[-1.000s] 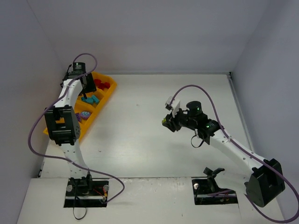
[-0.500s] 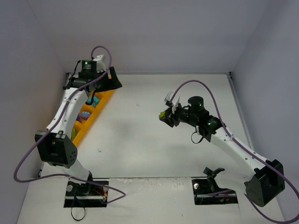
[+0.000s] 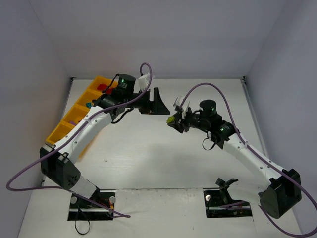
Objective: Sort the legos into containers by color
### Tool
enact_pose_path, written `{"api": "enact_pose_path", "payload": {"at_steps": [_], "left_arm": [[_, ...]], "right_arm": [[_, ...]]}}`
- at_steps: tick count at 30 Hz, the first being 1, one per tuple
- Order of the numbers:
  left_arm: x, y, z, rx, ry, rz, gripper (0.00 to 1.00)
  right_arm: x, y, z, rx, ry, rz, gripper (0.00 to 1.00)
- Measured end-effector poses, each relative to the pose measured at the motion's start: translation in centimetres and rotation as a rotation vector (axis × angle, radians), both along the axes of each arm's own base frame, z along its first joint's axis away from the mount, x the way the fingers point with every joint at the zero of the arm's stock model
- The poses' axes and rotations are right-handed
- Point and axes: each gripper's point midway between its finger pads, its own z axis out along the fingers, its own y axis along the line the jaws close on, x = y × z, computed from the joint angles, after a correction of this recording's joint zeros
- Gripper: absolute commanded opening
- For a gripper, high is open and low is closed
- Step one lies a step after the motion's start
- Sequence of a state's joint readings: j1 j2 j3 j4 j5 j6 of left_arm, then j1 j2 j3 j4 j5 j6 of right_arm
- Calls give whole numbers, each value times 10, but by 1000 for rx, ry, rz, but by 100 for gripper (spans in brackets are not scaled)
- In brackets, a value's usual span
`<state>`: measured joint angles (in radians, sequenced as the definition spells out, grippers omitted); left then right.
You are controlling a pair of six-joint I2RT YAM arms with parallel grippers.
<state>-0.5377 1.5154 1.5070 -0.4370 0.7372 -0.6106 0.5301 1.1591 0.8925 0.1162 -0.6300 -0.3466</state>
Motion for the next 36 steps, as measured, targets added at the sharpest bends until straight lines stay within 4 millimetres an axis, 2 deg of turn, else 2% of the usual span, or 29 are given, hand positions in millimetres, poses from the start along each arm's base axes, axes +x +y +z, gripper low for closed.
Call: {"api": "enact_pose_path", "payload": {"at_steps": [5,12,19,20,21,22,25,26,27,28,32,34,36], "left_arm": [[-10,-15,-7,-7,32,-57,68],[-9,-29,-36,36,98,-72,61],[-9,-38,-51,57,134,-75,27],[-9,-39,-51,58,133,-72,15],[-9,-40,-51,59,135,-71,8],[-9,-40,-52,61,139,-66,0],[-8,-40,-52,64,140,-56,0],[-7,-39,-52,67,136,-52,0],[-5,-38,-54,76,129,-44,0],[-4,-37,-55,86,122,-35,0],[13,-11,-67,175,90,54,0],[26,15,-73,234,74,139,0],[40,52,-76,291,60,252,0]], "right_arm": [[0,0,0,0,0,0,12],[-1,0,-1,-1,3,3,12],[-2,0,-3,-10,14,0,12],[-3,-1,-5,-16,20,-2,13],[-3,-2,-6,-19,21,-3,13],[-2,-3,-6,-22,17,-8,20],[-1,-3,-6,-27,9,-10,44],[-1,-3,-6,-28,12,-14,61],[-1,-2,-6,-23,14,-17,73],[-1,-2,-5,-22,13,-17,73],[5,-6,-6,-15,38,-75,76],[9,-8,-9,-12,61,-116,78],[14,-11,-13,-10,90,-166,78]]}}
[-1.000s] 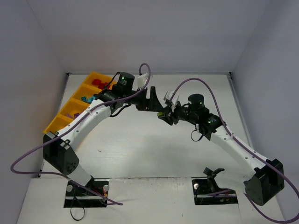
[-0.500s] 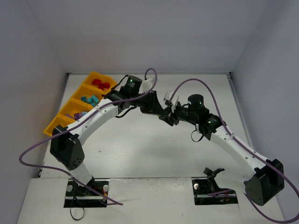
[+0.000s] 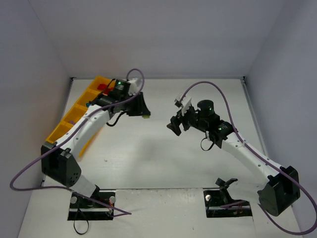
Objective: Sort the legos into containers by color
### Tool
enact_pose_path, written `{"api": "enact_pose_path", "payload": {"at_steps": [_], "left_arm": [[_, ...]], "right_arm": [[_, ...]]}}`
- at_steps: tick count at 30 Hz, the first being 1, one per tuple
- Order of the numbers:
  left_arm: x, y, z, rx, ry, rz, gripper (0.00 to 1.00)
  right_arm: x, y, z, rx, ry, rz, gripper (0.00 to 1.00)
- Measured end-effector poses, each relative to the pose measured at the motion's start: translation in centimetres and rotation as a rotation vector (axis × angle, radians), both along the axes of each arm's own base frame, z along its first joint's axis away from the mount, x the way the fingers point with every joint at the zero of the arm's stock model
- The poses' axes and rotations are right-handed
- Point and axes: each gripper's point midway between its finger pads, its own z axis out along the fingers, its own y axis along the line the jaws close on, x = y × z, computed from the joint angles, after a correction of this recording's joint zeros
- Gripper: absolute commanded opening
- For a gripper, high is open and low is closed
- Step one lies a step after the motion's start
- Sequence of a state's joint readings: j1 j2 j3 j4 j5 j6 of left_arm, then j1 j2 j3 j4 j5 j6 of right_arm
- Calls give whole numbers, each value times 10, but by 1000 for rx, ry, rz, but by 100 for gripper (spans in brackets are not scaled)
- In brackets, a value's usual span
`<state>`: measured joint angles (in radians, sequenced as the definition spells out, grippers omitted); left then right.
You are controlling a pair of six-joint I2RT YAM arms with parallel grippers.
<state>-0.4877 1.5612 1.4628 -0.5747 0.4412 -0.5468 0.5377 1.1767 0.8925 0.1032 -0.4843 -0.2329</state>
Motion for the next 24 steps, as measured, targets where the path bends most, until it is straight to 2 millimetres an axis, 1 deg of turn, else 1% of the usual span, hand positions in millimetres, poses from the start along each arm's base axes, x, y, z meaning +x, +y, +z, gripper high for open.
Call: {"api": "enact_pose_path", "payload": {"at_steps": [3,4,6,8,10,12,14,16,18,19,23,24], "left_arm": [[14,70,-2,103,-32,203,0],[17,99,-1,143,-46,290,0],[17,150,0,221,-64,444,0],[12,204,-1,304,-74,603,0],[4,249,-4,363,-67,737,0],[-7,289,-12,422,-40,862,0],[-19,329,-26,468,13,985,0],[-31,358,-46,509,79,1073,0],[-39,376,-63,541,134,1127,0],[-40,381,-70,551,154,1140,2],[-32,394,-96,578,216,1178,3],[-30,397,-101,582,228,1188,6]], "right_arm": [[8,-5,-8,-4,40,-77,79],[10,-7,-10,-5,49,-99,79],[14,-10,-12,-5,60,-139,79],[17,-13,-13,-2,70,-171,79],[18,-13,-14,3,78,-182,79],[18,-13,-14,9,88,-190,79],[18,-12,-15,17,99,-196,79],[18,-11,-17,21,109,-200,79],[19,-11,-20,21,122,-204,79],[18,-11,-22,21,128,-205,79],[17,-11,-25,23,141,-210,80],[17,-11,-26,22,142,-210,80]]}}
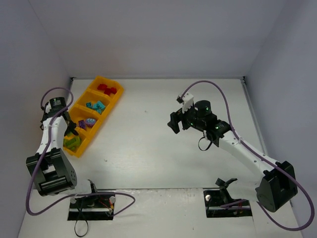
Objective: Sort the legos into containers by color
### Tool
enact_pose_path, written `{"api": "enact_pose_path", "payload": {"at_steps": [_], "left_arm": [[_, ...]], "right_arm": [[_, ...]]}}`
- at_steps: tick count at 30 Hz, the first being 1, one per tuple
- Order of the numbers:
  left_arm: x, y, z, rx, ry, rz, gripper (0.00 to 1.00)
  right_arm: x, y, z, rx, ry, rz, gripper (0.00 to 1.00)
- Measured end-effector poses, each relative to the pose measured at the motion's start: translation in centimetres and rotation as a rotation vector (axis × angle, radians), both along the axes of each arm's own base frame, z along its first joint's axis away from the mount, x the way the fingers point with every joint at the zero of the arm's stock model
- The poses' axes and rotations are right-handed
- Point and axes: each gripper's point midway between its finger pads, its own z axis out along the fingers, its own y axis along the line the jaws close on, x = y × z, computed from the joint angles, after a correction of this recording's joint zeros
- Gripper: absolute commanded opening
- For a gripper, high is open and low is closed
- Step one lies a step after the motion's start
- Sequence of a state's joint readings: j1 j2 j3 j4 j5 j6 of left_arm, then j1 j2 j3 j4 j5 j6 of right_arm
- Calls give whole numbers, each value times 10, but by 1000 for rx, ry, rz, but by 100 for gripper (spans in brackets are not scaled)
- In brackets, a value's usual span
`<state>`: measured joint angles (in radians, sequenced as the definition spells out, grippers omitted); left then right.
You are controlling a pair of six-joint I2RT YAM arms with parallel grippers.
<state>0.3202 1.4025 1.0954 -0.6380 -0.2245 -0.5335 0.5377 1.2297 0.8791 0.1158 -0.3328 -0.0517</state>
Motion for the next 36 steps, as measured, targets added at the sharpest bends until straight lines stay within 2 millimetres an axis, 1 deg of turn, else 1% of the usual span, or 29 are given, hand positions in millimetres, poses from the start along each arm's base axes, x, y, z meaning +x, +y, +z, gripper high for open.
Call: {"api": "enact_pose_path", "payload": {"at_steps": [1,2,4,5,7,8,10,13,14,15,16,18,19,21,22,24,27,29,31,32,34,36], "left_arm": [[1,3,-4,1,9,13,11],[1,7,-7,3,15,29,27],[1,12,-9,9,15,52,41],[1,15,-9,14,10,61,52],[3,17,-6,26,-3,69,61],[3,18,-5,30,-9,70,67],[4,18,-1,32,-21,70,72],[4,16,8,30,-52,60,78],[5,14,13,28,-69,54,78],[6,12,20,26,-93,46,79],[7,9,29,22,-119,32,79],[11,1,52,21,-178,-4,80],[15,-7,66,30,-208,-40,80],[24,-29,96,44,-280,-136,80],[28,-46,111,55,-315,-199,80],[31,-87,137,59,-393,-349,80],[16,-144,166,28,-495,-545,80],[0,-165,187,10,-571,-627,80],[-19,-176,206,4,-647,-680,81],[-28,-177,214,7,-683,-693,80],[-47,-175,225,22,-739,-706,81],[-65,-171,232,44,-781,-712,81]], "right_arm": [[0,0,-1,0,1,-1,80],[0,0,-1,-1,3,-1,80],[0,-1,-2,-3,4,-7,80],[1,-2,-2,-5,3,-11,80],[1,-3,-2,-6,3,-20,80],[2,-3,-2,-6,4,-24,80],[2,-4,-2,-1,10,-38,81],[5,-6,-3,7,21,-70,82],[6,-8,-3,9,24,-87,88],[8,-10,-3,14,30,-107,93],[10,-13,-3,16,35,-135,100],[16,-21,0,25,45,-200,100],[20,-25,3,38,51,-236,100],[31,-38,11,72,63,-318,100],[37,-46,17,94,64,-360,100],[48,-66,28,133,54,-449,100],[54,-96,44,155,10,-574,100],[51,-108,56,156,-28,-620,100],[45,-118,68,147,-66,-652,100],[42,-123,73,142,-85,-666,100],[36,-133,84,130,-122,-693,100],[30,-142,94,120,-152,-716,100]]}}
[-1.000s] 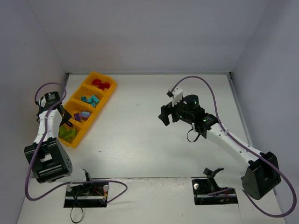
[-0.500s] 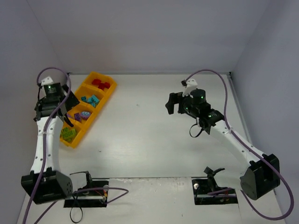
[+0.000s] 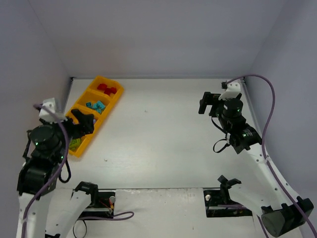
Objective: Sort the legos into containers by color
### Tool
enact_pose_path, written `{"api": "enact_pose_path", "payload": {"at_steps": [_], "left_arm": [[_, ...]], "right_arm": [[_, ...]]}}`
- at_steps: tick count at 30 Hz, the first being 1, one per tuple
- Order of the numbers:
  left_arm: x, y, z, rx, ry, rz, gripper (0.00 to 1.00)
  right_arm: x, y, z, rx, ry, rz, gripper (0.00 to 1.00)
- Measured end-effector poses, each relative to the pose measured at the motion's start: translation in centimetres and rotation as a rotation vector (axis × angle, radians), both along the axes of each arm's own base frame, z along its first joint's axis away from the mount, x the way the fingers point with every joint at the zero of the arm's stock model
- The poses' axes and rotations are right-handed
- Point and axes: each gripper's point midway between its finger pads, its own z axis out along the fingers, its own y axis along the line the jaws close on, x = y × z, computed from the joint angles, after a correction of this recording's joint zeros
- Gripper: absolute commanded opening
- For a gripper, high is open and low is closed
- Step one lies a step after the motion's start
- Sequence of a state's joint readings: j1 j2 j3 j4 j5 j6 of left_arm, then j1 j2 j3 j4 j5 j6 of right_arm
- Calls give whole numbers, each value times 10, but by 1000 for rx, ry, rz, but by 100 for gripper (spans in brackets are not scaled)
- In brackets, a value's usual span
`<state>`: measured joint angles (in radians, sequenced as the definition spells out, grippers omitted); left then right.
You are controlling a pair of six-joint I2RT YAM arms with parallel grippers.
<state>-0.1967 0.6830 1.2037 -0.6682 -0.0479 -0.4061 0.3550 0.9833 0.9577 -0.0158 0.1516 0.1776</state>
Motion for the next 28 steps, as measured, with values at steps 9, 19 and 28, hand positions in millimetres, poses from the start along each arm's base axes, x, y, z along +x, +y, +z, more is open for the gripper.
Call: {"api": "enact_pose_path", "payload": {"at_steps": [9,19,28], "left_arm": [[-56,24,15,27,-118,53,81],[-70,37,-9,30,-40,122,82],[-83,47,-22,21,-1,167,82]], "right_arm": [[-38,-35,24,-53,-51,-87,100],[-66,-57,53,-61,-116,-146,100],[-72,-61,53,-74,-116,-154,100]]}}
